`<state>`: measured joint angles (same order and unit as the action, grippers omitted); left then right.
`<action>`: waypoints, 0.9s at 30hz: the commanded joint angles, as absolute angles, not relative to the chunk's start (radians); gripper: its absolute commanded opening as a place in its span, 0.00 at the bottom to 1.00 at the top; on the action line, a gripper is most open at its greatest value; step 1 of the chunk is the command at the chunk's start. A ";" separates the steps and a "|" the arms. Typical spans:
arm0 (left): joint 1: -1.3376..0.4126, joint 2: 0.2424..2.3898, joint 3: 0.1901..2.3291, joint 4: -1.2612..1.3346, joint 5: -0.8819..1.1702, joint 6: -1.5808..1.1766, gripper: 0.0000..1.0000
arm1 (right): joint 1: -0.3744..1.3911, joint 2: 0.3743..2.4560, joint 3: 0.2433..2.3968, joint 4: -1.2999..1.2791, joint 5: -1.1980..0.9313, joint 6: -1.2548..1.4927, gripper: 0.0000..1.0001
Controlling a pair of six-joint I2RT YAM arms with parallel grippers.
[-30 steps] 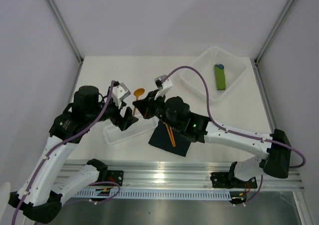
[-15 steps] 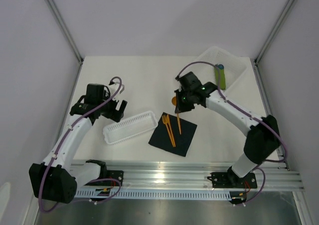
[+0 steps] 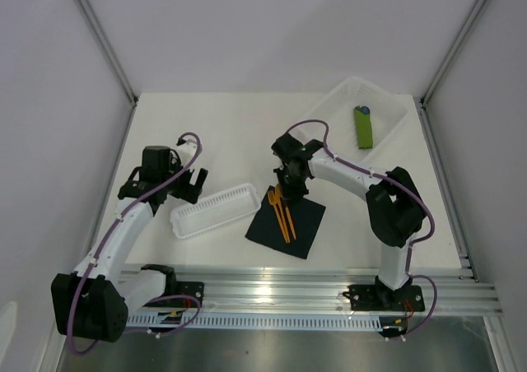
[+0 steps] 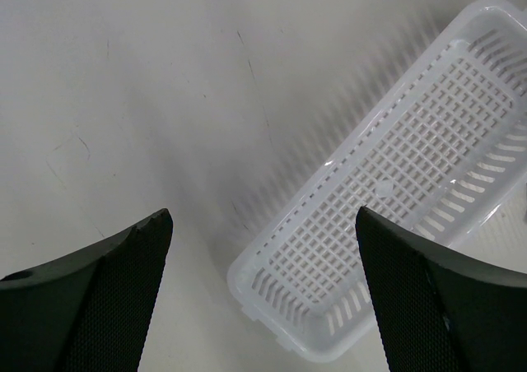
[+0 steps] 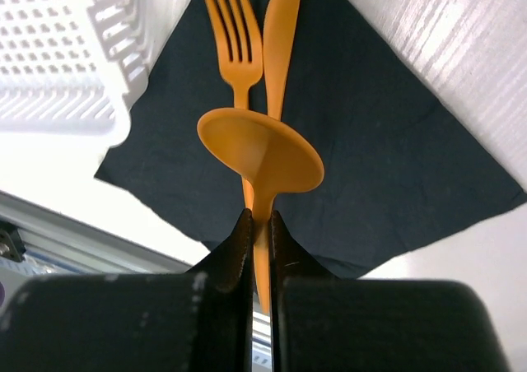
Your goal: Place the utensils on the paper napkin and roll it up
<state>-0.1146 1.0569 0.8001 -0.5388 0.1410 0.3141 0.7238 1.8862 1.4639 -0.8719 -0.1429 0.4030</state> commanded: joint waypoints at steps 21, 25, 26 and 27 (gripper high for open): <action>-0.103 1.029 0.795 -0.497 0.173 0.304 0.95 | 0.703 1.948 1.365 -0.700 -0.124 0.459 0.00; -0.103 1.028 0.795 -0.499 0.175 0.304 0.95 | 0.703 1.956 1.367 -0.695 -0.124 0.459 0.00; -0.103 1.028 0.795 -0.499 0.175 0.304 0.95 | 0.698 1.957 1.367 -0.693 -0.124 0.460 0.00; -0.104 1.029 0.796 -0.499 0.175 0.304 0.95 | 0.699 1.960 1.368 -0.693 -0.126 0.460 0.00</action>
<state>-0.1143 1.0466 0.7967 -0.5182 0.1600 0.3141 0.7025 1.9419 1.3613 -0.7170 -0.1318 0.4450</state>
